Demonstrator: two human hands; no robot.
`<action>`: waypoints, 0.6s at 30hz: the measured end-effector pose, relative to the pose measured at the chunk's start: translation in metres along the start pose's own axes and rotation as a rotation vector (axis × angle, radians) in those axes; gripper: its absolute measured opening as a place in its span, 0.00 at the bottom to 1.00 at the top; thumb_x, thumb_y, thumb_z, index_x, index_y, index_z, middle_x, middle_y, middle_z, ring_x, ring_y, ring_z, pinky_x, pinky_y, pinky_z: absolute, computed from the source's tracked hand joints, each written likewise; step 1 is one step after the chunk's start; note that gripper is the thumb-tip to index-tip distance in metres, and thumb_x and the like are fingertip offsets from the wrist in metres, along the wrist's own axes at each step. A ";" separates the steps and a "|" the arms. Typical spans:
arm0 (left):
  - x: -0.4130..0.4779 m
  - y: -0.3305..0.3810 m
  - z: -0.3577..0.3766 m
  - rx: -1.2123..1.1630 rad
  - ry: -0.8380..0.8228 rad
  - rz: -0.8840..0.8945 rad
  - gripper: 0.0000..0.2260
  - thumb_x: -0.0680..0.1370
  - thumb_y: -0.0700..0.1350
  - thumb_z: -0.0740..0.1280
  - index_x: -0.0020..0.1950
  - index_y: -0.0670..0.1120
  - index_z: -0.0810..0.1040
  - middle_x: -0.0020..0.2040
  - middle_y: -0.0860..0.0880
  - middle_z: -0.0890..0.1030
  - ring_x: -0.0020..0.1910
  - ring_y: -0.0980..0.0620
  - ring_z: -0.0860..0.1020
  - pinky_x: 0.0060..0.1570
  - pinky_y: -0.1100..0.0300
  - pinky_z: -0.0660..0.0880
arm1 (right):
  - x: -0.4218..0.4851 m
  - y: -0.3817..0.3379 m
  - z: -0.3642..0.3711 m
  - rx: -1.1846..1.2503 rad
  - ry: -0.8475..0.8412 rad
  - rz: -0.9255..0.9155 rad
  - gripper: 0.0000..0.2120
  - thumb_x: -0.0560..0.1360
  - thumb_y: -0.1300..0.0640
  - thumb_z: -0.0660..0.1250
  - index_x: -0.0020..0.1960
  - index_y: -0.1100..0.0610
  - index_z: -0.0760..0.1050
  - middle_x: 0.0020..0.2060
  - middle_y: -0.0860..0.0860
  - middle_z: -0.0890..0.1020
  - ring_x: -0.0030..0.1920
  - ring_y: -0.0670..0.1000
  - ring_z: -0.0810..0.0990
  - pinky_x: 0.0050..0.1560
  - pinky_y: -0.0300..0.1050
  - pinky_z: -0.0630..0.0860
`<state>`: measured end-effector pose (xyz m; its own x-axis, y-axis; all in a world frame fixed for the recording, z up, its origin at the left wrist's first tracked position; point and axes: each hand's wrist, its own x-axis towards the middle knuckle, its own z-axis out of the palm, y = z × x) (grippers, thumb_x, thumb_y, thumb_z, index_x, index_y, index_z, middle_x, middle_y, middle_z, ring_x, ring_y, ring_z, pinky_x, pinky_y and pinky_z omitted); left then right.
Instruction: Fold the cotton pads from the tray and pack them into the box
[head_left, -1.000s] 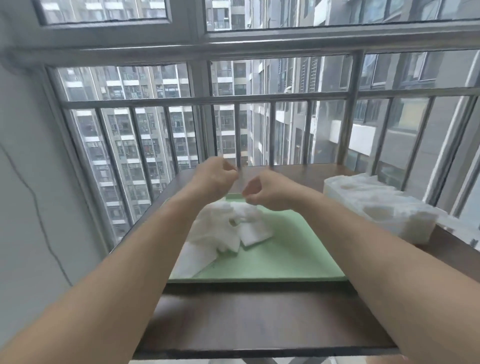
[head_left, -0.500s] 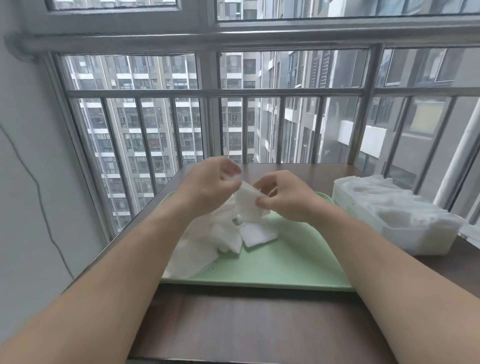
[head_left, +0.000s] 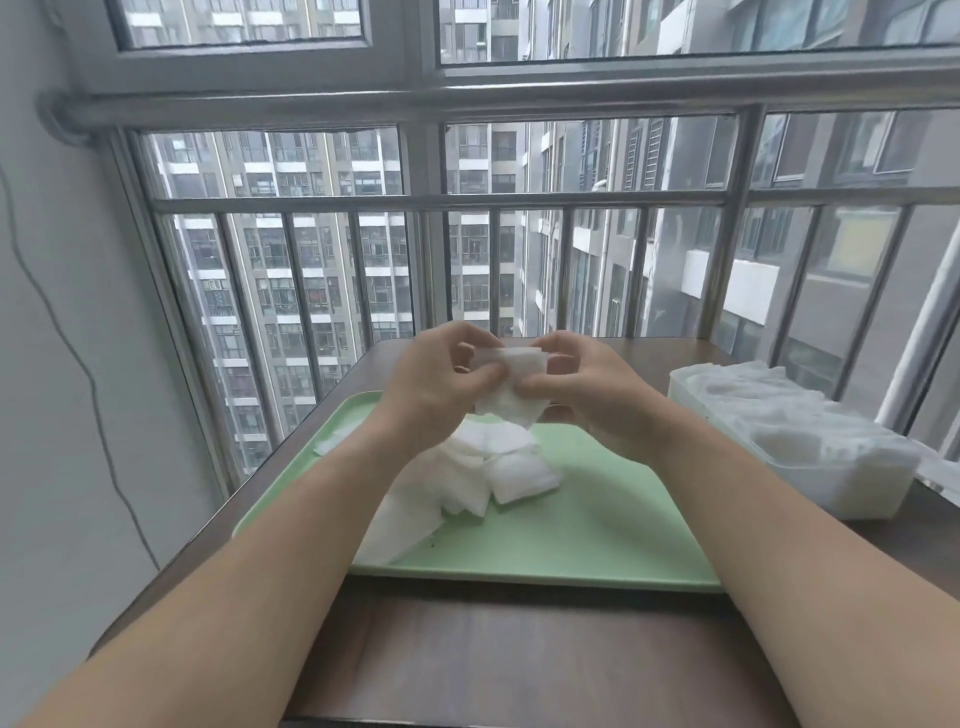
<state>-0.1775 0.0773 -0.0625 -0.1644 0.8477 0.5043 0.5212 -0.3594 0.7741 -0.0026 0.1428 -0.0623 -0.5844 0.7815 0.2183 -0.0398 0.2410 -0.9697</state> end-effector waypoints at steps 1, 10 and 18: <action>0.000 0.000 0.000 -0.024 0.021 -0.015 0.06 0.77 0.41 0.74 0.49 0.49 0.79 0.44 0.44 0.85 0.43 0.43 0.84 0.40 0.49 0.84 | 0.000 0.001 0.000 0.033 -0.013 -0.008 0.14 0.73 0.70 0.73 0.56 0.62 0.74 0.49 0.62 0.83 0.47 0.58 0.85 0.46 0.49 0.83; -0.001 0.003 -0.001 -0.115 0.098 -0.099 0.03 0.79 0.42 0.71 0.49 0.46 0.78 0.45 0.42 0.84 0.44 0.42 0.84 0.38 0.50 0.84 | -0.002 0.000 -0.001 0.101 0.016 -0.026 0.23 0.59 0.66 0.78 0.53 0.61 0.78 0.45 0.59 0.84 0.47 0.58 0.84 0.55 0.55 0.82; -0.002 0.005 -0.002 -0.228 0.100 -0.187 0.06 0.80 0.42 0.70 0.56 0.44 0.82 0.47 0.45 0.85 0.45 0.46 0.85 0.36 0.59 0.81 | -0.002 -0.002 -0.002 0.141 0.013 -0.042 0.29 0.60 0.67 0.78 0.60 0.66 0.76 0.47 0.63 0.82 0.48 0.60 0.83 0.55 0.55 0.82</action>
<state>-0.1766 0.0731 -0.0585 -0.3275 0.8687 0.3717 0.2751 -0.2887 0.9171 0.0000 0.1418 -0.0606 -0.5690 0.7804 0.2594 -0.1780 0.1910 -0.9653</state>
